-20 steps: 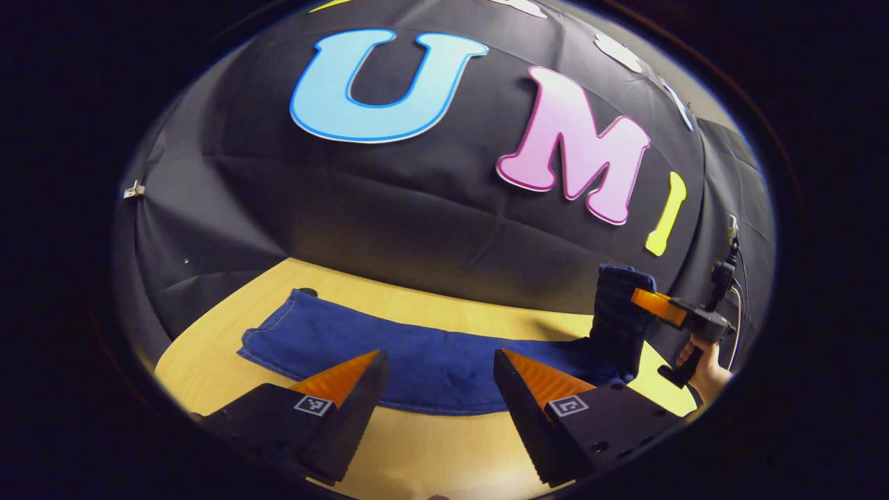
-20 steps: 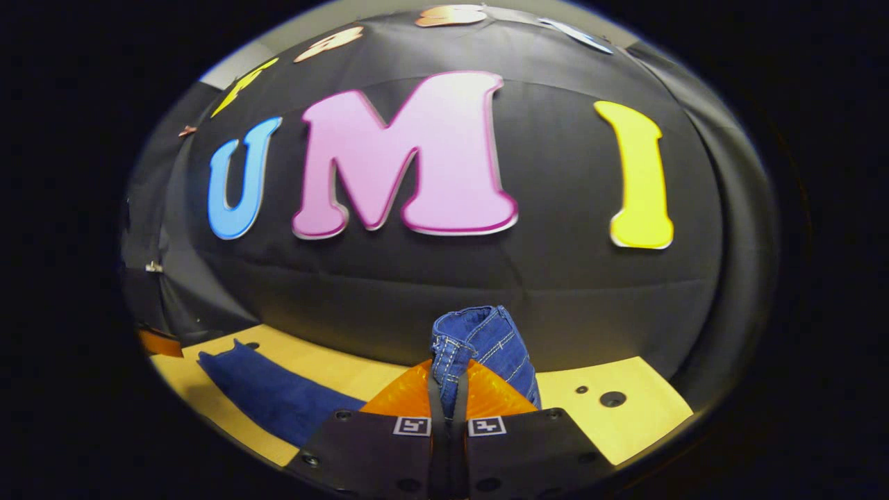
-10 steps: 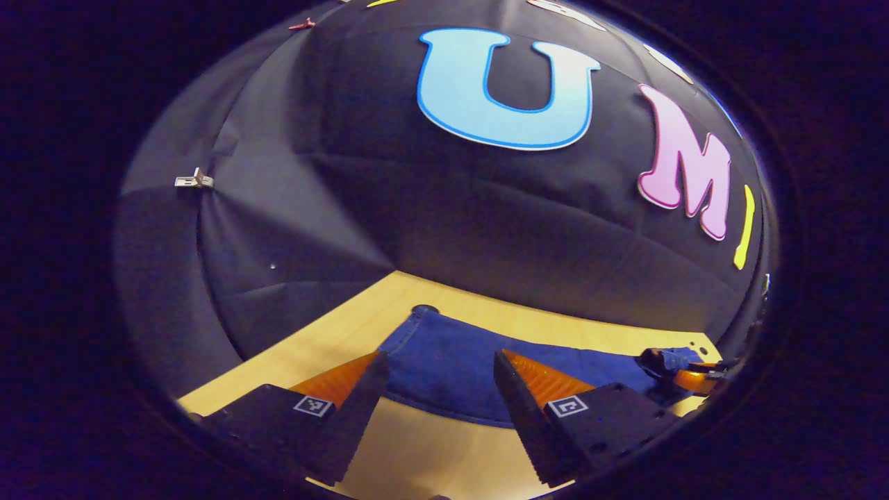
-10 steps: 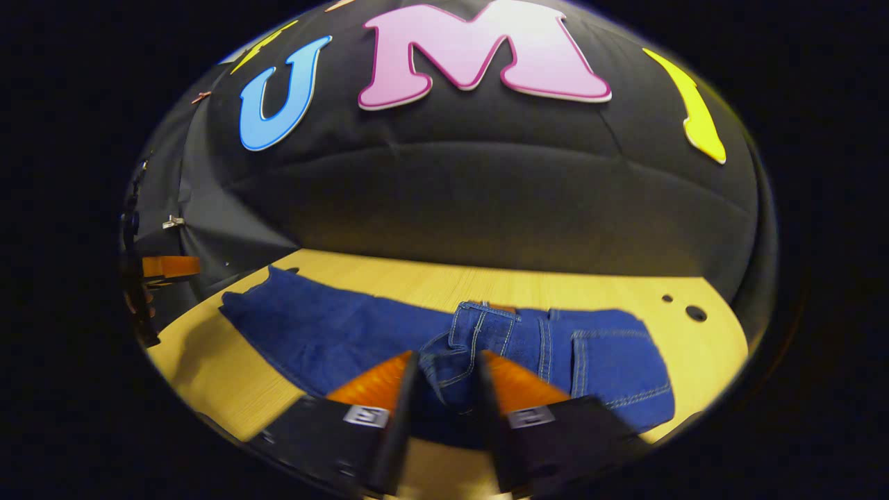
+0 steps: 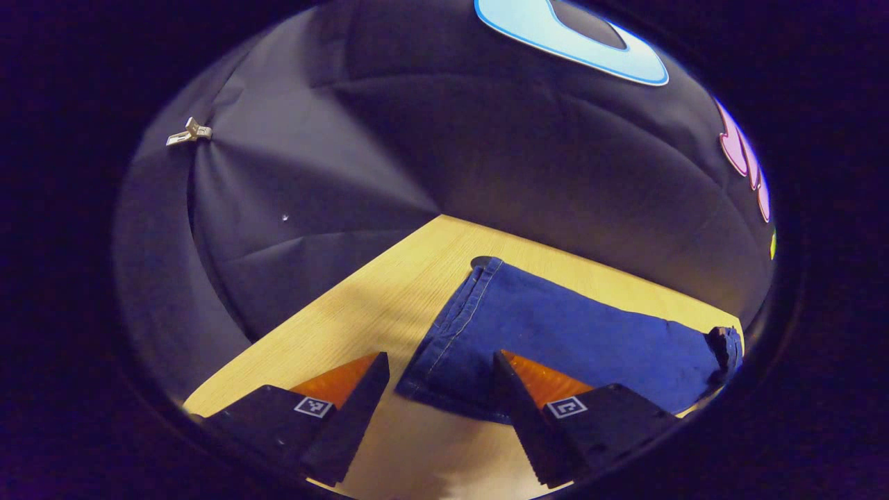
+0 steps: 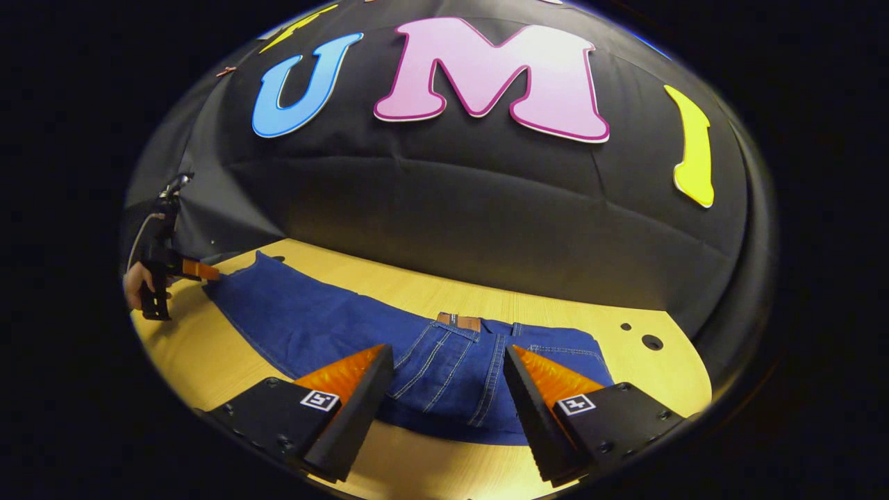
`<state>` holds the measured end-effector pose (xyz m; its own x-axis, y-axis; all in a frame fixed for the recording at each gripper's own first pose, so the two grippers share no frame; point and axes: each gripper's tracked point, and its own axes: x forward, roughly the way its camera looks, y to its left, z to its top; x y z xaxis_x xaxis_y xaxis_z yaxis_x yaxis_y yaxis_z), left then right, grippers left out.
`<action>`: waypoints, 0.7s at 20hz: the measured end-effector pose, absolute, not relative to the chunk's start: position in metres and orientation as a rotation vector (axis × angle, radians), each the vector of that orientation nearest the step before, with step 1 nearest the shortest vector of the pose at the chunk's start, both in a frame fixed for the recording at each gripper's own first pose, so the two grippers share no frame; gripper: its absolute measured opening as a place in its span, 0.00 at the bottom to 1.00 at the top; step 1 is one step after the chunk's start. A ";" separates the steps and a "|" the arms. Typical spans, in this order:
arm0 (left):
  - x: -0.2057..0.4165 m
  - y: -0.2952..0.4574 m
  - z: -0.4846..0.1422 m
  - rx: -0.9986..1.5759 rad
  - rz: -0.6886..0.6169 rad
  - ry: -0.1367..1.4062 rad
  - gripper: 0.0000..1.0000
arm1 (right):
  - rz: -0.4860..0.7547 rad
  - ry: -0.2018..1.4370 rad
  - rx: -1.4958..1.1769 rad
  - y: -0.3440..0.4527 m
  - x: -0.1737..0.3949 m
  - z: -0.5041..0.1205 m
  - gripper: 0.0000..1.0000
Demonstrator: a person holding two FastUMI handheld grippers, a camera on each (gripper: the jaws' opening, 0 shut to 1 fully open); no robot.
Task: Grasp the waist and the cuffs of the jeans and fold them to make the two legs overlap; first hold the waist and fold one-third of the jeans toward the cuffs, then hold the cuffs and fold the remaining one-third in the same direction to finish folding.
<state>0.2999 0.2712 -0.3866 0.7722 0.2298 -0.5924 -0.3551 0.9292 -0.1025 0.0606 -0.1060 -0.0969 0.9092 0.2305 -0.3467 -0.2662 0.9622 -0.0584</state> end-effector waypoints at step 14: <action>0.311 0.231 -0.389 -0.301 0.194 0.616 0.10 | 0.181 0.367 -0.070 -0.150 0.053 -0.103 0.97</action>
